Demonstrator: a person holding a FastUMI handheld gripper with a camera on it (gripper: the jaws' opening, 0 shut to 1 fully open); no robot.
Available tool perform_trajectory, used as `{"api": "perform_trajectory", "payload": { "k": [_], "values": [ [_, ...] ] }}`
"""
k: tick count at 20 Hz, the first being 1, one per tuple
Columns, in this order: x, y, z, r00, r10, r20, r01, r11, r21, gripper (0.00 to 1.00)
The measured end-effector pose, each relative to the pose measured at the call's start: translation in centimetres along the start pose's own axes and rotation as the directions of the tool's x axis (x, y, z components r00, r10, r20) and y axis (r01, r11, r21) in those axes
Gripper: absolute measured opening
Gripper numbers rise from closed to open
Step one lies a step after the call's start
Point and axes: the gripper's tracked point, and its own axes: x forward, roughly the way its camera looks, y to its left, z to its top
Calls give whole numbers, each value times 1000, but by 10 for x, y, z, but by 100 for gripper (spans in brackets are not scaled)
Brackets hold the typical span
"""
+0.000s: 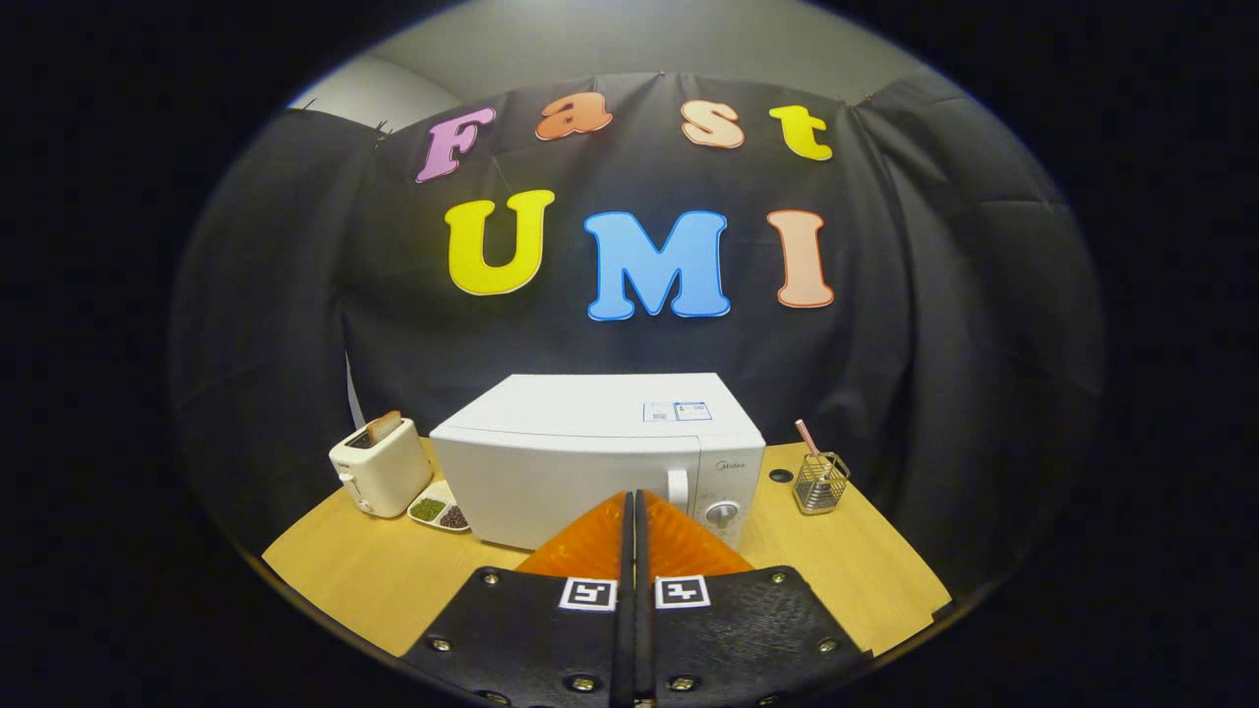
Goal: Open the microwave, put the food inside, and close the microwave door.
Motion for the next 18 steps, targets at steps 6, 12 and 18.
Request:
{"api": "perform_trajectory", "payload": {
  "k": [6,12,18],
  "values": [
    [-54,6,4,999,3,54,-4,1000,27,0],
    [-79,5,-12,998,11,58,-11,1000,-5,65],
    [-87,4,-6,996,-6,89,4,1000,27,95]
  ]
}}
